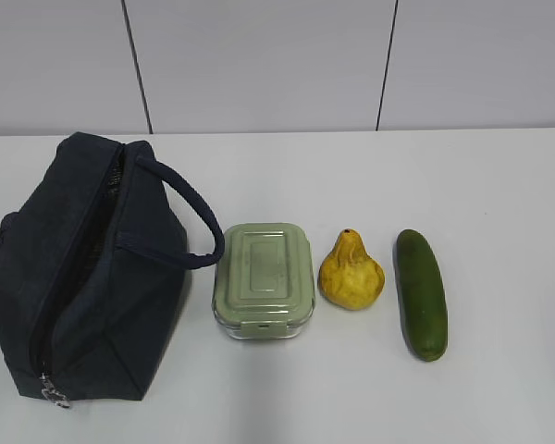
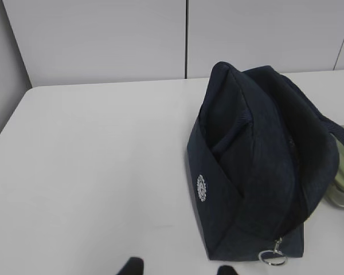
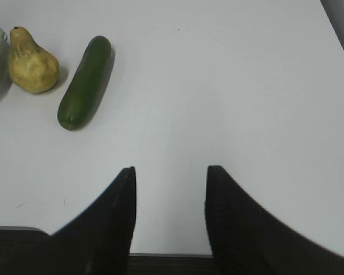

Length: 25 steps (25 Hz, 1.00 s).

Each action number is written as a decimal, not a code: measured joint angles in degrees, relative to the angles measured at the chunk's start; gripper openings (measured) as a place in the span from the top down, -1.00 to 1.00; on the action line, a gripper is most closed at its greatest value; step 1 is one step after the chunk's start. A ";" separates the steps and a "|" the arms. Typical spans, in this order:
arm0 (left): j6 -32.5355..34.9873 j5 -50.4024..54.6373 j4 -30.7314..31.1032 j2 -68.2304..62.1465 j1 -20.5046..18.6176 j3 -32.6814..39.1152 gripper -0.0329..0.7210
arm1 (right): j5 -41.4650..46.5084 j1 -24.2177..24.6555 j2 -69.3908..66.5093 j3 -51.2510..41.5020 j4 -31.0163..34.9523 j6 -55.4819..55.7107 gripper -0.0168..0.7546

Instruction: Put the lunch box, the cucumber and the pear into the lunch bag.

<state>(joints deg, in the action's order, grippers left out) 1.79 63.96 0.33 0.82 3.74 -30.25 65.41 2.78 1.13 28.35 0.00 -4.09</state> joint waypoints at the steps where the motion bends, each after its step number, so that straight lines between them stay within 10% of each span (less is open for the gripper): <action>1: 0.00 0.00 0.00 0.00 0.00 0.00 0.28 | 0.00 0.00 0.00 0.00 0.00 0.00 0.13; 25: 0.00 0.00 0.00 0.00 0.00 0.00 0.28 | 0.00 0.00 0.00 0.00 0.00 0.00 0.13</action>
<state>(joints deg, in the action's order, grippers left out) 1.79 63.96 0.33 0.82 3.74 -30.25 65.41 2.78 1.13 28.35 0.00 -4.09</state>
